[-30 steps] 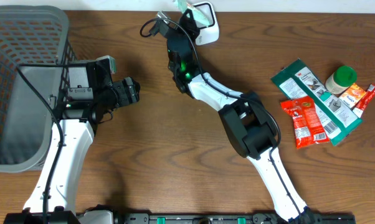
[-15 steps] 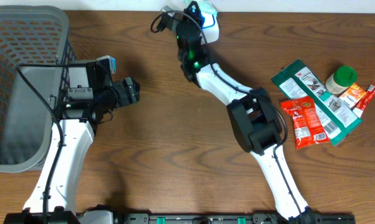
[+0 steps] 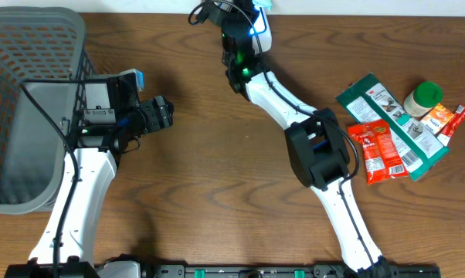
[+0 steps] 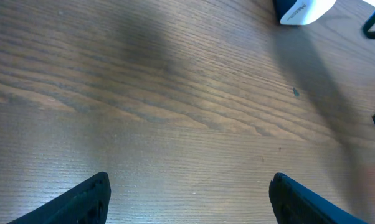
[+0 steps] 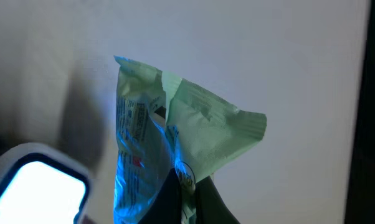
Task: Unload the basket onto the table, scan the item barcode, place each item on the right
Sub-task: 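Carry the tissue pack up to the white scanner with the right gripper, then move the tissue pack right and set it on the item pile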
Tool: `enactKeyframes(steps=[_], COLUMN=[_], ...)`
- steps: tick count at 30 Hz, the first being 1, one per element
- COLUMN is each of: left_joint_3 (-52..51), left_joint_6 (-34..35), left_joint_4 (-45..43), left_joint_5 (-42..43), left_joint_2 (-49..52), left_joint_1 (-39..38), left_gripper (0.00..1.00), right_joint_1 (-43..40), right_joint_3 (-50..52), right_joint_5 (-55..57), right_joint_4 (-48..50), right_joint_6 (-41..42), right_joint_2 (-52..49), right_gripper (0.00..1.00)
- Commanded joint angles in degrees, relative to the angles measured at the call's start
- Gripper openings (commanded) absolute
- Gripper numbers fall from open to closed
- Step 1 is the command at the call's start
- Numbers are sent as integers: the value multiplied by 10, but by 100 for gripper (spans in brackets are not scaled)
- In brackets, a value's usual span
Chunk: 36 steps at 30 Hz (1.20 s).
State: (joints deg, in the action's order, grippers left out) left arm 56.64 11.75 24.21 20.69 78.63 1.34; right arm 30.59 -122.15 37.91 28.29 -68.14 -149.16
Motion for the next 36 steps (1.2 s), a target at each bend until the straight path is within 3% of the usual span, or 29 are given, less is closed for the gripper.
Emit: enactKeyframes(steps=[1, 22, 32, 36], left_joint_3=[7, 7, 7, 7], left_joint_6=[-6, -6, -6, -6], left_joint_4=[1, 1, 1, 1], left_joint_5=[1, 1, 1, 1], left_joint_2=[-4, -4, -4, -4], left_joint_1=[2, 2, 2, 2], left_gripper=[82, 82, 82, 82], right_joint_1=[-1, 10, 15, 12], right_joint_3=[-12, -12, -12, -12], right_joint_5=[17, 66, 111, 131], right_joint_4=[12, -2, 28, 55], right_joint_6=[36, 176, 286, 286], right_joint_2=[-34, -47, -47, -39], right_gripper=[1, 1, 1, 1])
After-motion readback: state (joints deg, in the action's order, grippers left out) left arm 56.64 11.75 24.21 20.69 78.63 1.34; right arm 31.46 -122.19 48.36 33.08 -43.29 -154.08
